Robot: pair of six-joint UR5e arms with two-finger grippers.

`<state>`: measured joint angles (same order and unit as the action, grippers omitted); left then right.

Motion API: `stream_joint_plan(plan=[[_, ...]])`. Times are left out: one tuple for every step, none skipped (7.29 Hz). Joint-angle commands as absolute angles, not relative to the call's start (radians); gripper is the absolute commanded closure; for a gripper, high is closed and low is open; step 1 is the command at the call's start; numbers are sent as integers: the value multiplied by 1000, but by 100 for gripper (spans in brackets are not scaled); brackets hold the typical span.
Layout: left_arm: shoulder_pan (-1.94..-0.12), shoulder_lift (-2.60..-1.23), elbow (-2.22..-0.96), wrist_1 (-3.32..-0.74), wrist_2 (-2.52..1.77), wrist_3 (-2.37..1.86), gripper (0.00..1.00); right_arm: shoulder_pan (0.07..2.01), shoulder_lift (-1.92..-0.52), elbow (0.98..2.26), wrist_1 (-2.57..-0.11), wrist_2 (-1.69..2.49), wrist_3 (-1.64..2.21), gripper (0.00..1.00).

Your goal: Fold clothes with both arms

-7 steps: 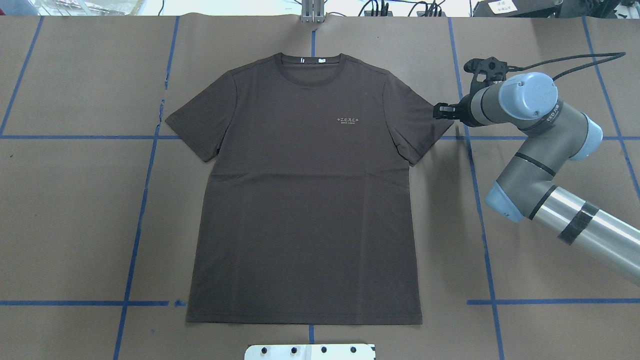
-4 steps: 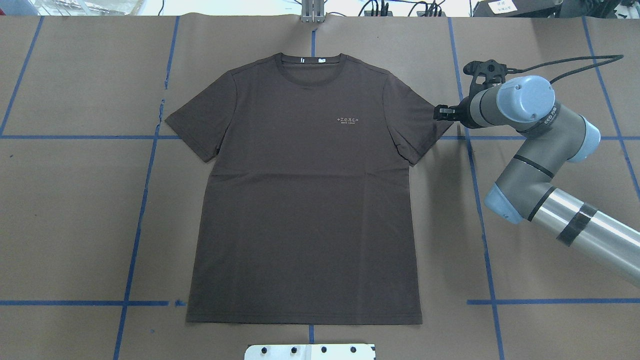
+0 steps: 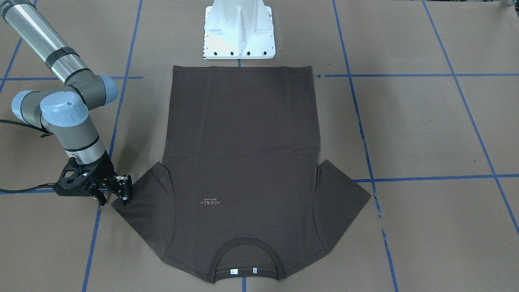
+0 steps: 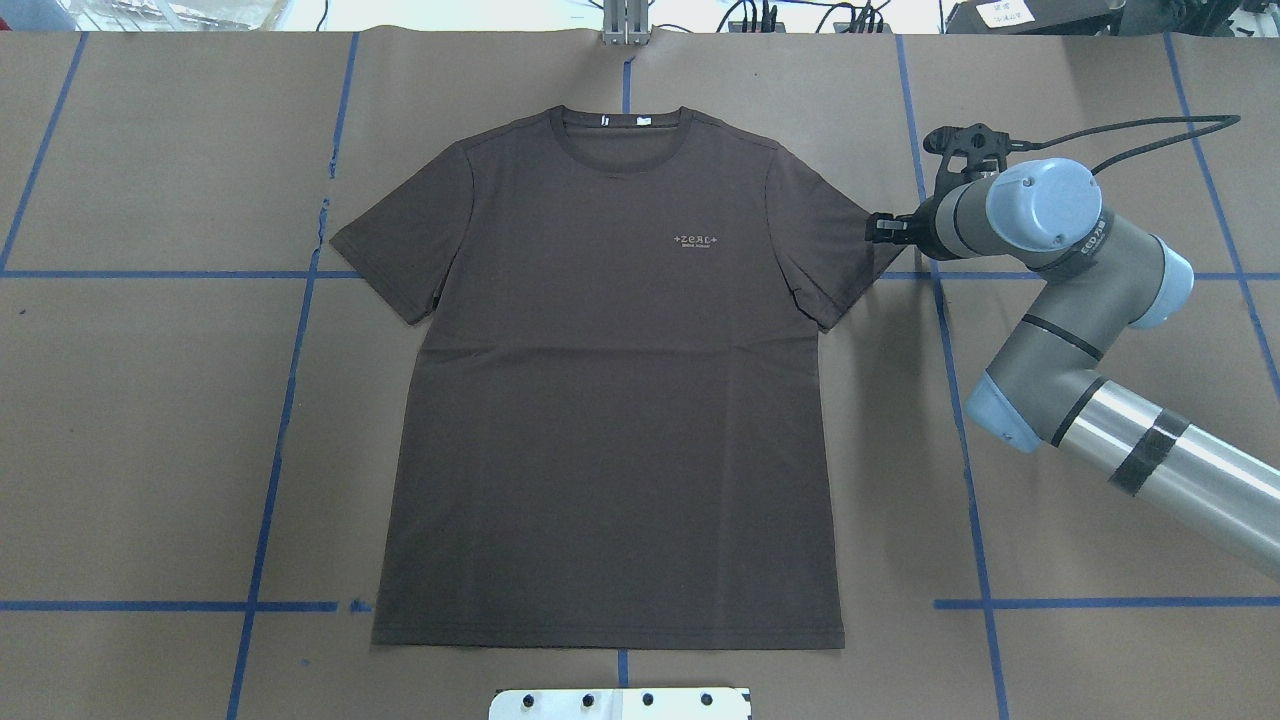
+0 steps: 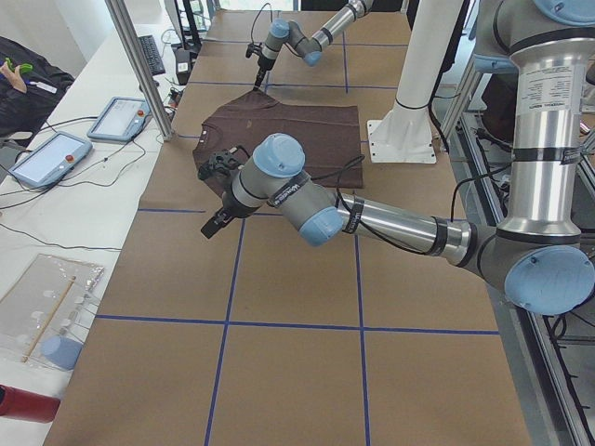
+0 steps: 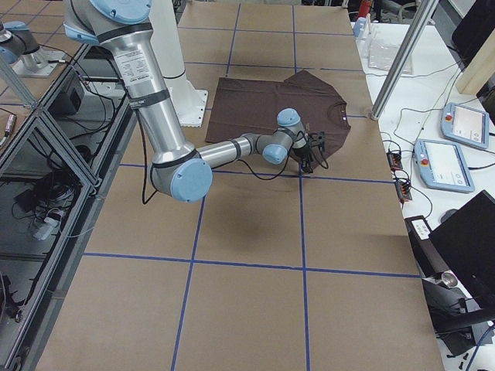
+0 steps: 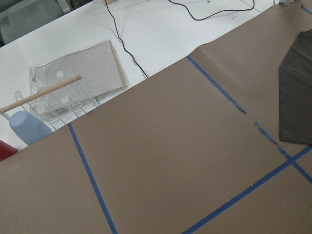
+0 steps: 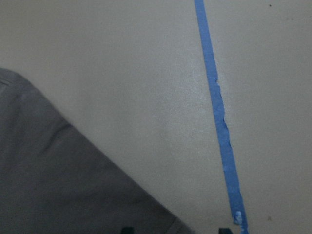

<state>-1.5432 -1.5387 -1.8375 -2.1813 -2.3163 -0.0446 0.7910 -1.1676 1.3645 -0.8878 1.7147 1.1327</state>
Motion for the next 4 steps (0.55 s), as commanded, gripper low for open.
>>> stream_joint_plan(plan=[[-1543, -1539, -1838, -2180, -2316, -44, 0, 787, -1167, 1362, -888, 1701, 1132, 34], [-1543, -1539, -1839, -2180, -2316, -44, 0, 787, -1167, 1362, -888, 1700, 1134, 38], [-1543, -1539, -1839, -2180, -2316, -44, 0, 787, -1167, 1361, -888, 1700, 1134, 41], [-1543, -1539, -1839, -2180, -2316, -44, 0, 787, -1167, 1355, -888, 1701, 1135, 42]])
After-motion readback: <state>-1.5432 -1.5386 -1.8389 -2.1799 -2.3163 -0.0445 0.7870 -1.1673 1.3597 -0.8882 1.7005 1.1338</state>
